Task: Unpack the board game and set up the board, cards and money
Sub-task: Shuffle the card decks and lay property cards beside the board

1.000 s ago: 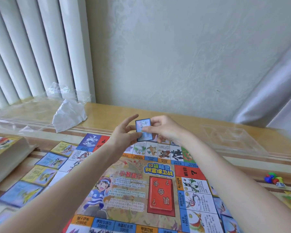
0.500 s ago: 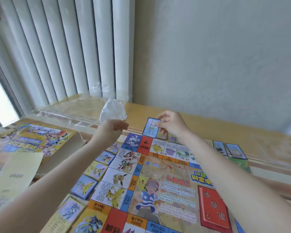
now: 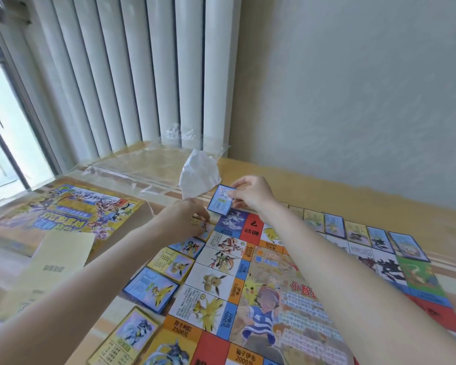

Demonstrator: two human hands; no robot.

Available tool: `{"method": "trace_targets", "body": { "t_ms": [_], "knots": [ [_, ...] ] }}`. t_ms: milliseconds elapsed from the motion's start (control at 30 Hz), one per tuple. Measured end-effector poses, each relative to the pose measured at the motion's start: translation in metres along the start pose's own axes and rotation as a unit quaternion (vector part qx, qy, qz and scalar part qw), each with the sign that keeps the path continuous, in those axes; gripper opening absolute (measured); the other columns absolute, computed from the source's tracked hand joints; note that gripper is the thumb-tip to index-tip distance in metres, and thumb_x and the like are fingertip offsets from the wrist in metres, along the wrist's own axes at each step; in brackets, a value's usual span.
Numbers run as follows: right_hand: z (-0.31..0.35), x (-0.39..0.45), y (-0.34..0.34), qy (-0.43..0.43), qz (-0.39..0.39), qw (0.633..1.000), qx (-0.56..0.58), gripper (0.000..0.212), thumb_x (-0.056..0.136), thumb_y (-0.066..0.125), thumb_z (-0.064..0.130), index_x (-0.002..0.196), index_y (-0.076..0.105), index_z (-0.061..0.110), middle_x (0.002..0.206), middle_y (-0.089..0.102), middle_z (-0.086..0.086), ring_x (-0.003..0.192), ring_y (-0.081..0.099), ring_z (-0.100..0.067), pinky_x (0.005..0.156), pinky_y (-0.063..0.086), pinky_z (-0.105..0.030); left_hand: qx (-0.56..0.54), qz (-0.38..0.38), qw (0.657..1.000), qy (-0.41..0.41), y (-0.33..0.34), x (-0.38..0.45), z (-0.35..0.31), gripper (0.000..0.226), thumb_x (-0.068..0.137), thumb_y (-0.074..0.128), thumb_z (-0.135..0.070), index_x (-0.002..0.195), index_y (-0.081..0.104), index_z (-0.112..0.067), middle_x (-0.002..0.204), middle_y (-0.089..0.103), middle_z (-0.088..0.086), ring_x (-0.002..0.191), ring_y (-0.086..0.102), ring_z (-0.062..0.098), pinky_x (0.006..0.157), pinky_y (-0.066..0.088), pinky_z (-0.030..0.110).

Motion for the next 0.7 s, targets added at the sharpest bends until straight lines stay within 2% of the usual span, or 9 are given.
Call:
{"method": "trace_targets", "body": {
  "t_ms": [267, 433, 500, 600, 700],
  "knots": [
    [0.008, -0.001, 0.017, -0.030, 0.008, 0.996, -0.080, 0.011, 0.083, 0.068, 0.007, 0.091, 0.061, 0.005, 0.085, 0.065, -0.009, 0.053, 0.058, -0.010, 0.051, 0.048, -0.018, -0.001, -0.022, 1.000, -0.005, -0.003, -0.005, 0.006, 0.026, 0.087, 0.062, -0.020, 0.113, 0.064, -0.022, 0.117, 0.056, 0.000, 0.108, 0.051, 0.017, 0.092, 0.042, 0.028],
    [0.014, -0.003, 0.025, -0.069, 0.014, 0.979, -0.191, 0.018, 0.081, 0.072, 0.013, 0.097, 0.067, 0.006, 0.100, 0.066, -0.006, 0.083, 0.053, -0.013, 0.055, 0.035, -0.012, -0.008, -0.025, 1.000, 0.004, -0.004, -0.008, 0.005, 0.026, 0.086, 0.062, -0.020, 0.112, 0.065, -0.022, 0.115, 0.056, 0.001, 0.106, 0.053, 0.016, 0.091, 0.042, 0.027],
    [0.015, -0.004, 0.030, -0.078, 0.022, 0.974, -0.212, 0.019, 0.081, 0.071, 0.014, 0.098, 0.068, 0.005, 0.104, 0.066, -0.007, 0.086, 0.053, -0.013, 0.055, 0.035, -0.013, -0.007, -0.025, 1.000, 0.007, -0.004, -0.008, 0.005, 0.026, 0.086, 0.062, -0.020, 0.112, 0.065, -0.022, 0.115, 0.056, 0.000, 0.106, 0.053, 0.015, 0.092, 0.041, 0.026],
    [0.013, -0.005, 0.034, -0.084, 0.026, 0.969, -0.233, 0.019, 0.083, 0.070, 0.016, 0.098, 0.068, 0.006, 0.106, 0.067, -0.007, 0.091, 0.058, -0.017, 0.065, 0.038, -0.019, -0.008, -0.025, 1.000, 0.007, -0.003, -0.009, 0.006, 0.026, 0.086, 0.063, -0.021, 0.111, 0.065, -0.023, 0.115, 0.055, 0.000, 0.106, 0.053, 0.015, 0.092, 0.041, 0.026],
    [0.011, -0.005, 0.036, -0.091, 0.030, 0.966, -0.242, 0.017, 0.083, 0.069, 0.016, 0.096, 0.069, 0.006, 0.104, 0.067, -0.007, 0.084, 0.053, -0.013, 0.055, 0.035, -0.014, -0.021, -0.036, 0.999, 0.009, -0.006, -0.009, 0.007, 0.025, 0.085, 0.065, -0.022, 0.109, 0.066, -0.022, 0.113, 0.055, 0.000, 0.103, 0.053, 0.014, 0.089, 0.042, 0.025]
  ]
}}
Point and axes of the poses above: each hand's wrist, its own x-axis towards the middle knuckle, its own y-axis out of the palm, z = x × y, the point moved 8 cm from there along x, towards the middle knuckle
